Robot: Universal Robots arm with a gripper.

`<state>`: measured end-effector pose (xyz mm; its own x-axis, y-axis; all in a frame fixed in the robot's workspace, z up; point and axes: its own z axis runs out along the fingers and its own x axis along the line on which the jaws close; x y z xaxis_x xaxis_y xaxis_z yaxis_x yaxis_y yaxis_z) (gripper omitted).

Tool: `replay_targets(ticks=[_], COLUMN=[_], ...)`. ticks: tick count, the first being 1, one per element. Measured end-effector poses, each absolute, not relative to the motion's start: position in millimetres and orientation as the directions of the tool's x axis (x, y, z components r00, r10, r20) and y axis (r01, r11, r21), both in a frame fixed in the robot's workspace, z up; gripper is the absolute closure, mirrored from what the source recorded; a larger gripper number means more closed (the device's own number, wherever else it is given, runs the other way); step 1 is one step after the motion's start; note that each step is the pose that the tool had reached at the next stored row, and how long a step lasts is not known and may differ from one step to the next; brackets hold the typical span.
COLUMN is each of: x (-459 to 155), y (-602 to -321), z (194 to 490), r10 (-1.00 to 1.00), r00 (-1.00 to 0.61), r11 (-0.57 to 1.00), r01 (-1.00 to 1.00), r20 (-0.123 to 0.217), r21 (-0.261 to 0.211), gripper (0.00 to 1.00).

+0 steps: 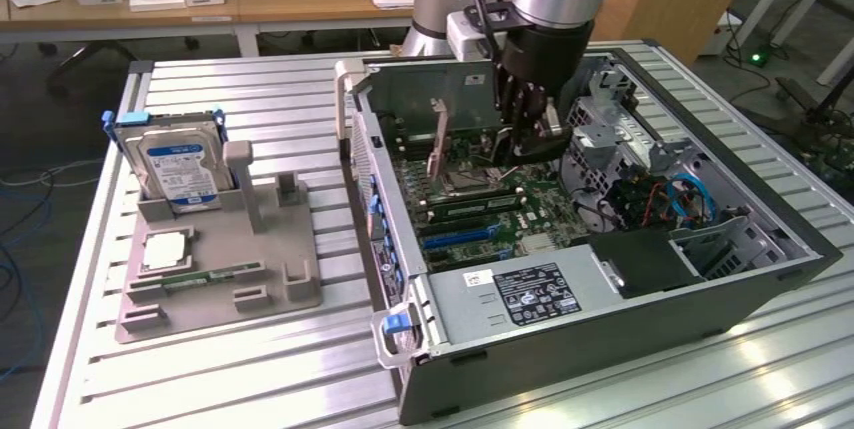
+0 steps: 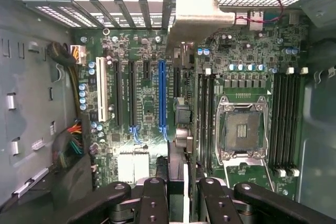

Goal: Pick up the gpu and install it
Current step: 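Insert the gpu into the slot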

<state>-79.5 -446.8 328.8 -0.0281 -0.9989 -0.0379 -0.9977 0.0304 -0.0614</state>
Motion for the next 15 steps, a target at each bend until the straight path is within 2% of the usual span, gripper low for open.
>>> replay_targets(ticks=[15], x=[-79.8], y=[-450.7], z=[309.2], r10=[-0.999], r00=[-0.028], r11=[0.030], r01=[-0.998], r20=[-0.034], r21=[-0.058], gripper=[0.73])
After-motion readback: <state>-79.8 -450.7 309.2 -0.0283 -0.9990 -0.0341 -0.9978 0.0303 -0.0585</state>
